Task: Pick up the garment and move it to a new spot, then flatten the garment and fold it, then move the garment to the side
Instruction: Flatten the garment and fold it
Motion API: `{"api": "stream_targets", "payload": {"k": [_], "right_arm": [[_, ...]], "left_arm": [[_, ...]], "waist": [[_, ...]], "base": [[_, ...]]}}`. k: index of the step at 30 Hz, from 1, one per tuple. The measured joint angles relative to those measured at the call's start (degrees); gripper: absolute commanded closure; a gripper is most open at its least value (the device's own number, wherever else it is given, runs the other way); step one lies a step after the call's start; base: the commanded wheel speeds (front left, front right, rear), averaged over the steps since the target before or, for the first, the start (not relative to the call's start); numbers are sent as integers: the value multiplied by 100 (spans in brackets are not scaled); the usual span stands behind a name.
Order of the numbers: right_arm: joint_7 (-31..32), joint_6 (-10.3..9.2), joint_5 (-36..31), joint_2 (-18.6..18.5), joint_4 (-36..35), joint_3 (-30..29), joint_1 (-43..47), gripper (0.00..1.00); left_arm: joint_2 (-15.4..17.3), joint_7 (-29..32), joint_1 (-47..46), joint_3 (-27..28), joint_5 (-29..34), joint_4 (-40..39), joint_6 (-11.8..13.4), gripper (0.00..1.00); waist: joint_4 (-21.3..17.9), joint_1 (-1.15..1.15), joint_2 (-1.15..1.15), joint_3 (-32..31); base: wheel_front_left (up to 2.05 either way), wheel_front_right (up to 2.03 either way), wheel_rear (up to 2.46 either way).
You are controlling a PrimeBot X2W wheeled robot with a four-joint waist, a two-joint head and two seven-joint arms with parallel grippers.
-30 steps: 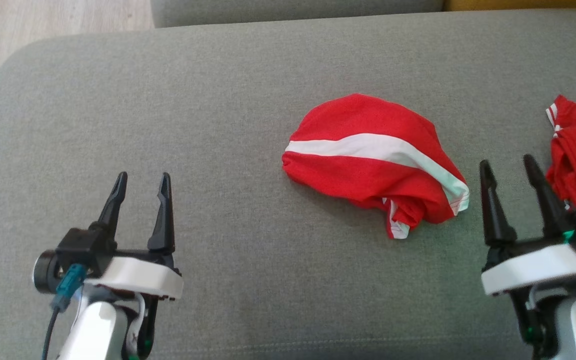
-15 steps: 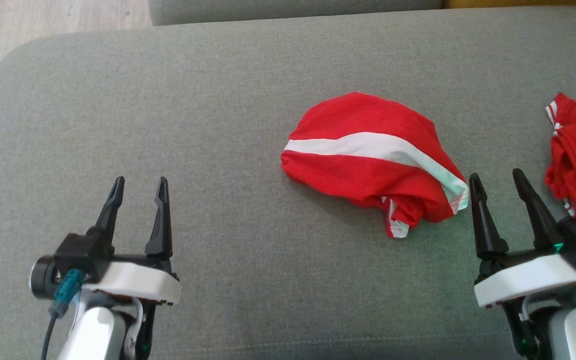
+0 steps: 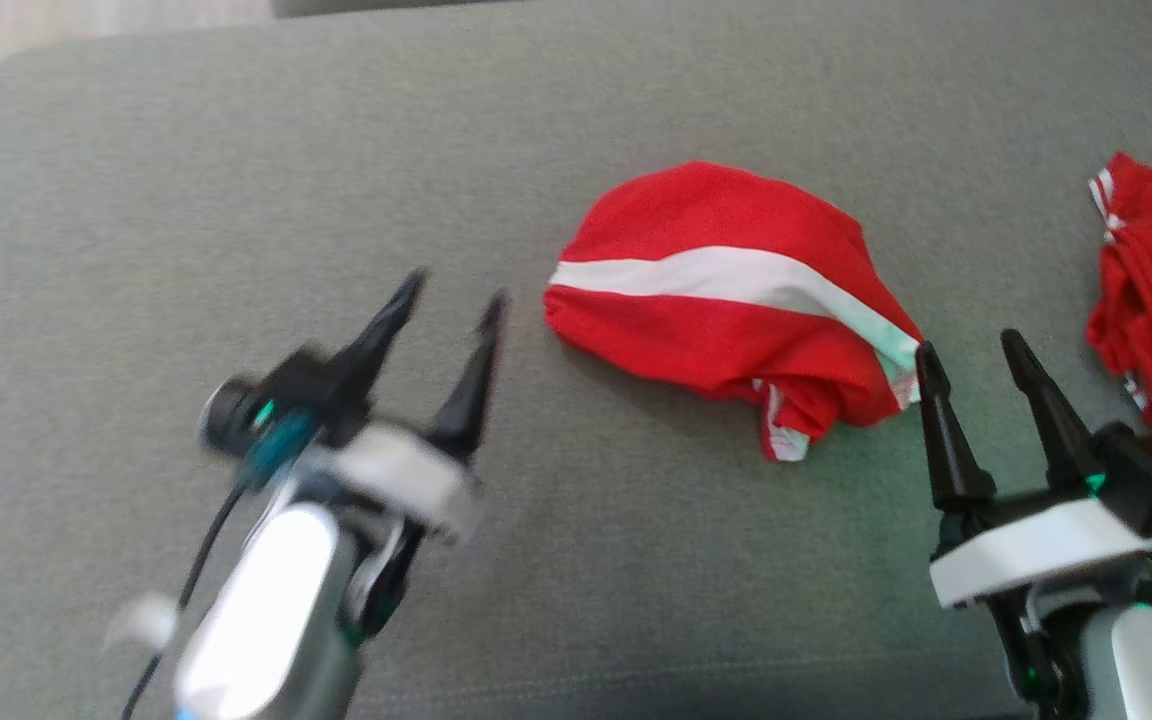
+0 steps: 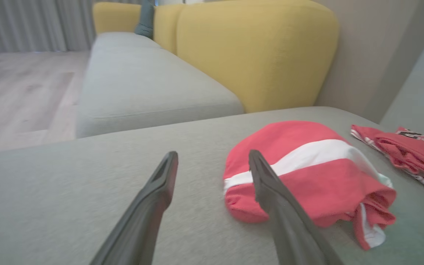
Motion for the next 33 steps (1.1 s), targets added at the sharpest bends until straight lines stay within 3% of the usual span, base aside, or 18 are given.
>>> {"api": "stream_targets", "payload": {"k": [5,9,16,17,18,19,25,33], "right_arm": [[13,0,1,-2,20,144,-241,0],[11,0,37,-2,63,165,-293,0],[-46,0,52,-2,133,182,-311,0],[-47,0,53,-2,145,182,-322,0],[-47,0,54,-2,147,181,-330,0],[-63,0,60,-2,156,181,-340,0],[-64,0,99,-1,203,159,-416,0],[-53,0,102,5,252,-53,-385,0]], "left_arm": [[-285,798,-982,-338,-256,920,-361,0],[-331,1213,-1254,-345,-485,1671,-414,0],[-397,1415,-1720,-346,-700,2569,-554,0],[-403,1419,-1770,-348,-756,2657,-575,38],[-409,1422,-1816,-358,-776,2729,-582,88],[-414,1413,-1857,-359,-779,2785,-595,100],[-416,1060,-1902,-369,-743,2854,-509,100],[-164,256,-1249,-325,-463,1866,160,100]], "waist": [[-296,0,0,245],[-485,0,0,416],[-665,0,0,643],[-679,1,0,658],[-690,0,0,671],[-698,0,0,680],[-686,0,0,661],[-468,0,0,505]], "base": [[0,0,0],[0,0,0],[0,0,0],[0,0,0],[0,0,0],[0,0,0],[0,0,0],[0,0,0]]}}
